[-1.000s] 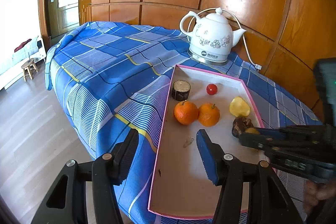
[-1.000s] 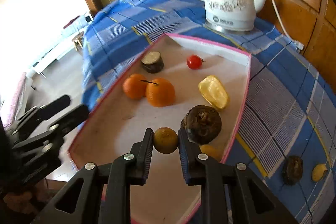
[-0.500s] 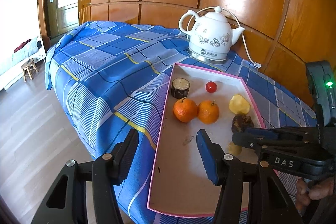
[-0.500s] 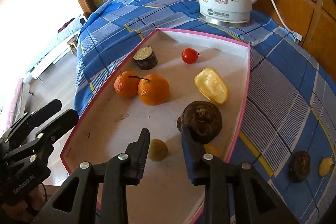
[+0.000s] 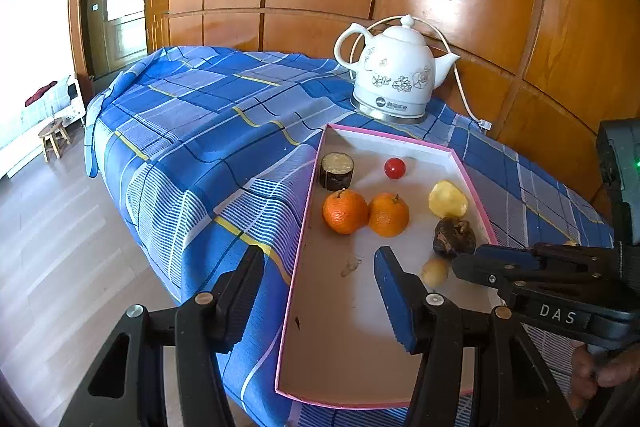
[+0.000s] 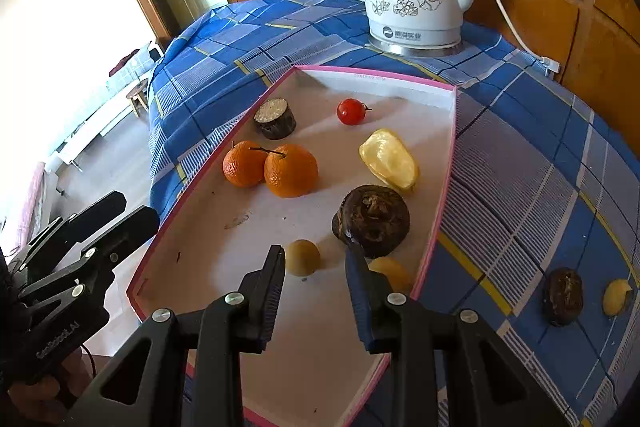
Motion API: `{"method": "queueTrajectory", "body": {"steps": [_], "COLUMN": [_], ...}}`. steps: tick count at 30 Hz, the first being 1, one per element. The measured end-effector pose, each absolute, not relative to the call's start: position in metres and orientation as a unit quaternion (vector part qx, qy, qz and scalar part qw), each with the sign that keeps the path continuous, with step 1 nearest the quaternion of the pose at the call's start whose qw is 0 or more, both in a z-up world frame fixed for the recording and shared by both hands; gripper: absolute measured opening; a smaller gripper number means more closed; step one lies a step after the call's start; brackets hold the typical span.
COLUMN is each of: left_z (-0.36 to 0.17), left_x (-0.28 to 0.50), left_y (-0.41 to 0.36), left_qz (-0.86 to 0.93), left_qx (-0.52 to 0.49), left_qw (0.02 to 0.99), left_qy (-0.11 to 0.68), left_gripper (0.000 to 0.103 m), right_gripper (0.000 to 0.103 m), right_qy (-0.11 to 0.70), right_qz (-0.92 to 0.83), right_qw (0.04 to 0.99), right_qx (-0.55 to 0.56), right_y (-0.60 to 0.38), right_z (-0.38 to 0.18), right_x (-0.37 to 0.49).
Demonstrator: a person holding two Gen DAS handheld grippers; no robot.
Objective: Organize fruits
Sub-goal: 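Move both grippers back toward the remaining fruits on the cloth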
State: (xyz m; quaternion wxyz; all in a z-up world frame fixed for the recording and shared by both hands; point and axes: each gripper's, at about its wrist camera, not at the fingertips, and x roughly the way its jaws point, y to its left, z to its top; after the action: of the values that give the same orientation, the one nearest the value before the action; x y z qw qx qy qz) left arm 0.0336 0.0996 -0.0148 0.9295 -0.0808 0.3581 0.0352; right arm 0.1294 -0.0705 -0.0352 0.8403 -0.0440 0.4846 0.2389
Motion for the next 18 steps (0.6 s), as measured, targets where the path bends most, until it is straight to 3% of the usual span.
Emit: {"method": "queueTrajectory", "body": {"steps": [18], "left_z": [-0.003], "left_x": [0.033], "left_y": [0.077], "left_qz": [0.01], "left_qx": [-0.05], "left_qw": [0.935], "left_qy": [0.352], "left_gripper": [0.058], "right_gripper": [0.033], "right_qy": [0.443], "right_qz": [0.204], "right_qw": [0.873], "right_qx": [-0.016], "right_y": [-0.144], "right_z": [0.012], "right_x": [0.113]}}
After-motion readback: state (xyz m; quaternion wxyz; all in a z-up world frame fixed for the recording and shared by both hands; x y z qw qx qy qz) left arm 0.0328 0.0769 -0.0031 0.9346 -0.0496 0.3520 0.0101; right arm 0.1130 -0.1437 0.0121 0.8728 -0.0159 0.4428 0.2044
